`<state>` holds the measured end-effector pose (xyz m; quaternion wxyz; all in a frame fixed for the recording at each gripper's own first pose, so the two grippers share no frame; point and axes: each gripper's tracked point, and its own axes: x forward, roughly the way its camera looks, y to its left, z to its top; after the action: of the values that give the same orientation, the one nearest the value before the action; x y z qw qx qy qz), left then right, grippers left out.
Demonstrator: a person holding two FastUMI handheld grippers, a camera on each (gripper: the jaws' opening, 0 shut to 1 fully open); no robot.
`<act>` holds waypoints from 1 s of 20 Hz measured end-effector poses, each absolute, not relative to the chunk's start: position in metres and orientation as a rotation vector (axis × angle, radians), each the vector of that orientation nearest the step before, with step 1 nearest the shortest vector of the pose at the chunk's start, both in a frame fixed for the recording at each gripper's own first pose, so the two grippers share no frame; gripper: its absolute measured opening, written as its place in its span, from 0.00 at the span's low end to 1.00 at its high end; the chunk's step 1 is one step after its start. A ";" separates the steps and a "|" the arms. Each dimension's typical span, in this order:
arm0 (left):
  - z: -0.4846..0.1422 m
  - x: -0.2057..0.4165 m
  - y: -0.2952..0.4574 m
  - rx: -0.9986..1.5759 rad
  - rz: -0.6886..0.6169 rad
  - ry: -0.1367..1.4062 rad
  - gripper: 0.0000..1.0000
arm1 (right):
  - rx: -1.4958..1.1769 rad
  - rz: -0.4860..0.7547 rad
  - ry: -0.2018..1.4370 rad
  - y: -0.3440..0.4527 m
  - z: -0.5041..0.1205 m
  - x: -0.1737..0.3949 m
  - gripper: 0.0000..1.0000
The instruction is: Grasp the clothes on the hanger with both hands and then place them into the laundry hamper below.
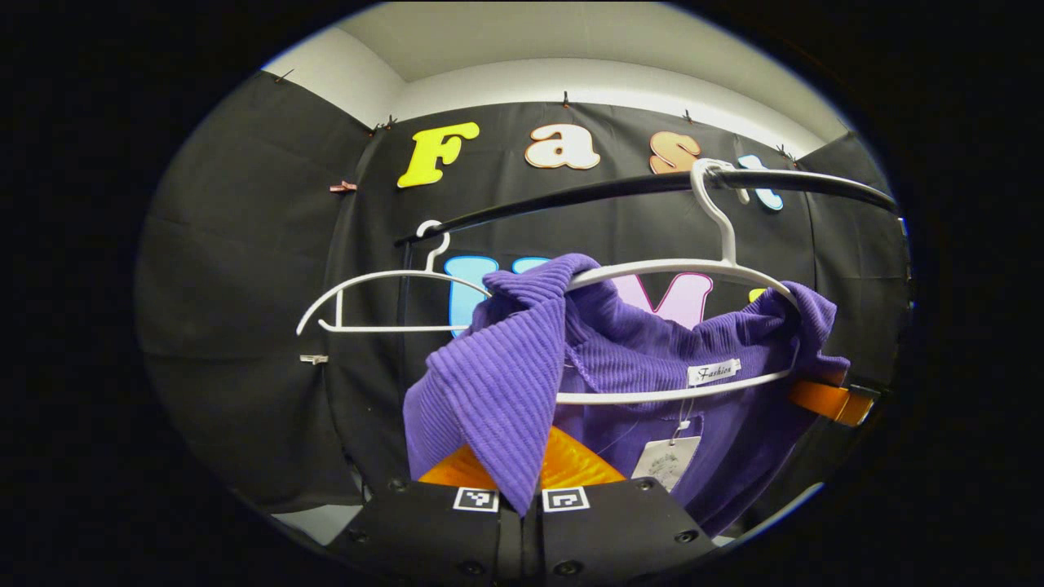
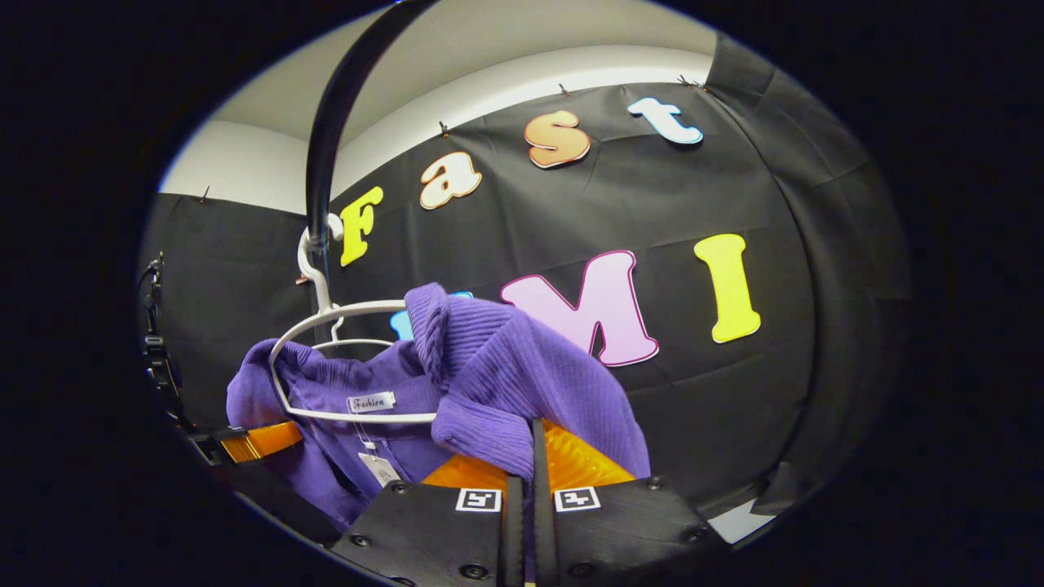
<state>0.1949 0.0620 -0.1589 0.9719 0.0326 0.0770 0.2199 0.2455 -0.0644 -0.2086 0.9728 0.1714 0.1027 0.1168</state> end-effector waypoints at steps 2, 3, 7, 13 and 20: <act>-0.148 0.187 0.072 0.082 0.481 0.137 0.05 | 0.409 0.222 0.203 -0.076 -0.205 0.247 0.09; -0.141 0.184 0.077 0.091 0.497 0.127 0.05 | 0.461 0.219 0.198 -0.080 -0.201 0.247 0.09; -0.115 0.178 0.090 0.142 0.545 0.078 0.05 | 0.562 0.188 0.144 -0.098 -0.188 0.254 0.08; -0.075 0.178 0.115 0.218 0.599 -0.002 0.06 | 0.642 0.155 0.038 -0.119 -0.159 0.276 0.08; -0.095 0.207 0.153 0.236 0.581 0.048 0.06 | 0.552 0.116 0.079 -0.121 -0.186 0.303 0.08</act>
<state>0.2074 0.1525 -0.0952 0.9510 0.1159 0.0238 0.2856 0.3032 -0.1206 -0.1857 0.9598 0.2721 0.0392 0.0572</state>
